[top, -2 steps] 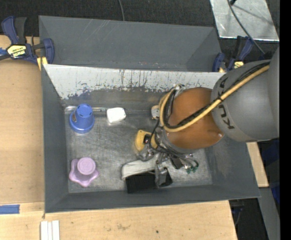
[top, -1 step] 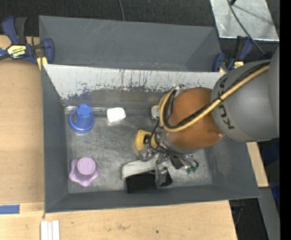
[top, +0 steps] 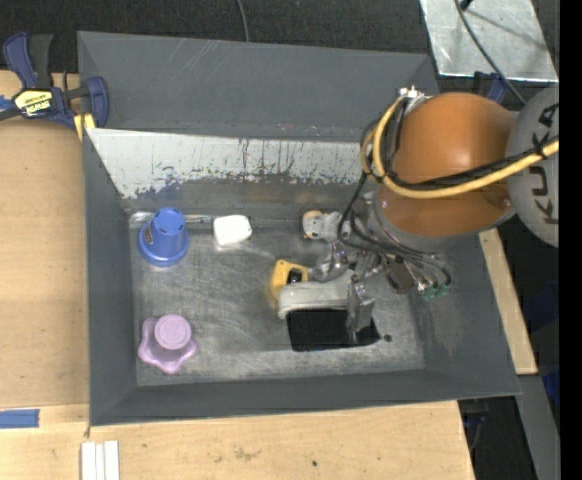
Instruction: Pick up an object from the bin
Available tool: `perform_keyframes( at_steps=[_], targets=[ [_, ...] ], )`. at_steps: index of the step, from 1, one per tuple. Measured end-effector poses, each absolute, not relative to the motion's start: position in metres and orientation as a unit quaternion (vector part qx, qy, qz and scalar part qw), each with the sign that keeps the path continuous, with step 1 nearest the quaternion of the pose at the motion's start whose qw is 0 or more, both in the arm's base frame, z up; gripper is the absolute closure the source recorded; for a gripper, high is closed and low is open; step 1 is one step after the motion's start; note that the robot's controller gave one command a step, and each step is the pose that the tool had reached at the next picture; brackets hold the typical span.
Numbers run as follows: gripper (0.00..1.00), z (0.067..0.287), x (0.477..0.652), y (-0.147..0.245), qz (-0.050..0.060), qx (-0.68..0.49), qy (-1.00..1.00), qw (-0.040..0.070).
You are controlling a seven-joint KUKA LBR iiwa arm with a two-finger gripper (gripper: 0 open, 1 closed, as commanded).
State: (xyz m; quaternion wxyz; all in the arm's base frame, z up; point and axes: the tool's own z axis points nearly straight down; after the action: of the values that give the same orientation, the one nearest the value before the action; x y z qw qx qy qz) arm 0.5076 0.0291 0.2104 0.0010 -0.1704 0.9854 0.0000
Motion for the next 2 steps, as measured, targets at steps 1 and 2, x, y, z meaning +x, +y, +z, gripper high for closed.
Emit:
perform_keyframes(
  at_steps=[1, 2],
  targets=[
    [0.0, 0.2103, 0.5075, 0.0291, 0.0, -0.17, 0.985, 0.001],
    [0.0, 0.2103, 0.5075, 0.029, 0.0, -0.17, 0.985, 0.001]
  ],
)
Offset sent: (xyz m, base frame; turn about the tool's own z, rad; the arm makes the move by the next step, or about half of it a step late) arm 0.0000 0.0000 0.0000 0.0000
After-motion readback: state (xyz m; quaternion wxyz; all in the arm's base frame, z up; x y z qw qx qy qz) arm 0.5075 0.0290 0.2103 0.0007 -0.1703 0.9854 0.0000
